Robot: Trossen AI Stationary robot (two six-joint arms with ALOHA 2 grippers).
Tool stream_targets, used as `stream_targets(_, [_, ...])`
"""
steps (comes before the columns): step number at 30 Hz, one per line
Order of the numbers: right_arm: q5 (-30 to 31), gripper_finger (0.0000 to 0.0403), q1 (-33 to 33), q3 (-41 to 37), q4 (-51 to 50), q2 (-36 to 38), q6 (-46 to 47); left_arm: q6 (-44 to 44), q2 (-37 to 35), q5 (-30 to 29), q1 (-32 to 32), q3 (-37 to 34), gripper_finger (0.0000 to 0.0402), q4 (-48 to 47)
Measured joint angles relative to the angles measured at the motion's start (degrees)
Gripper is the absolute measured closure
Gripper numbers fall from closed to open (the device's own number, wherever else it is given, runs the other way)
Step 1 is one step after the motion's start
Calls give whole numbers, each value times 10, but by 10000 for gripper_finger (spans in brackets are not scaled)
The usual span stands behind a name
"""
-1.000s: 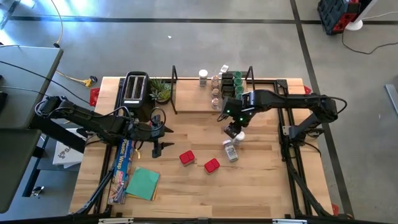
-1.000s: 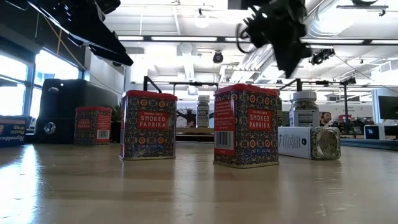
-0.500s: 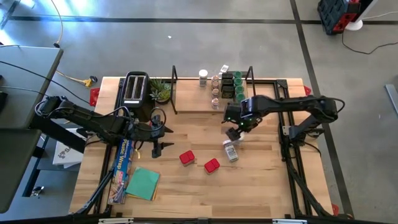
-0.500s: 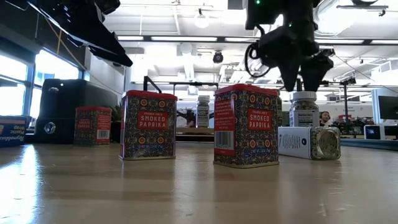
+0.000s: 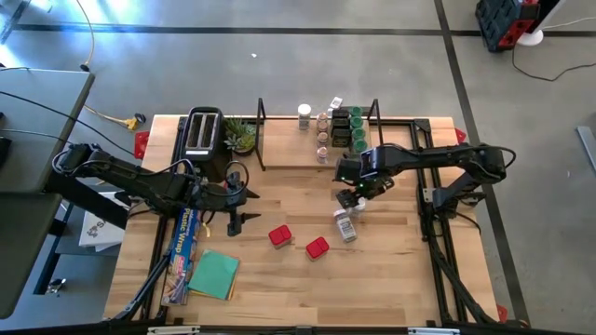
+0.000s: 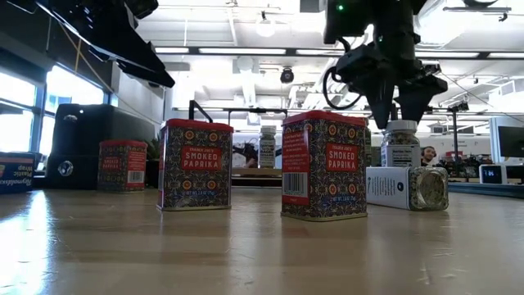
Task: Shelf spices
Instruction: Put the top white seasoning bottle on the shelf aligned with the other white seasoning bottle
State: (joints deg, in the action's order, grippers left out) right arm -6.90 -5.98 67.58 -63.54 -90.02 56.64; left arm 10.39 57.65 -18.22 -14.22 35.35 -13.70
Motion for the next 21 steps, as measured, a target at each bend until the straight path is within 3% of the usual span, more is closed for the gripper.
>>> stream_targets(5, [-4,198,0,0,0,0,-29,0,0,0,0,0,135,0])
stream_targets(9, [-6,223,0,1,13,0,-96,0,0,0,0,0,135,2])
stream_targets(18, [-2,227,7,1,67,0,-436,0,0,0,0,0,135,3])
stream_targets(21, [15,227,15,8,65,0,-494,0,0,0,0,0,135,3])
